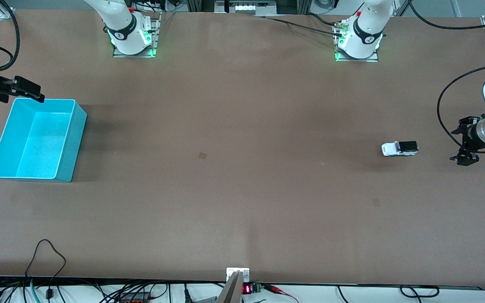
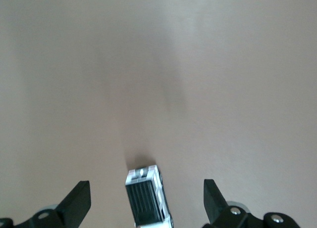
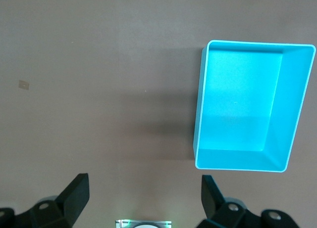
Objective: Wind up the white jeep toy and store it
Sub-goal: 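Open the left gripper to release the jeep toward the blue bin, then raise the left gripper away while the jeep rolls toward the bin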
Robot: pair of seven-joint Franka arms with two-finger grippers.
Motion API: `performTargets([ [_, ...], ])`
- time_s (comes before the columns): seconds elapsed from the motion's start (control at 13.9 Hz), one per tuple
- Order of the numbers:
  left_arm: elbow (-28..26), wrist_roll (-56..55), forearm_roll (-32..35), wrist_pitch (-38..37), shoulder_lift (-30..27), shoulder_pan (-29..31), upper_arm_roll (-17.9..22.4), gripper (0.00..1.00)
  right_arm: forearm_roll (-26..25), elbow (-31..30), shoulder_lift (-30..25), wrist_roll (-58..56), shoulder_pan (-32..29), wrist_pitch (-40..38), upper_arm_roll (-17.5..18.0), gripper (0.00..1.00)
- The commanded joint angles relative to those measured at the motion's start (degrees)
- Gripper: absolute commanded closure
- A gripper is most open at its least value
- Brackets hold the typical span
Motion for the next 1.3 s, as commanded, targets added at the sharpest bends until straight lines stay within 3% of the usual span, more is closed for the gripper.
performTargets([
  [0.0,2.9,2.3,-1.0,-1.7,0.1,0.1,-2.7,0.0,0.3,0.3,-0.3,0.0,-0.6,-0.6,0.2,0.0],
  [0.5,11.1,6.6,-0.9,-7.0,-0.4,0.1,-11.6,0.0,0.3,0.3,-0.2,0.0,-0.6,-0.4,0.1,0.0],
  [1.23,11.6,45.4,-0.9,-13.0,-2.2,-1.1,-11.7,0.0,0.2,0.3,-0.2,0.0,-0.5,-0.4,0.2,0.0],
])
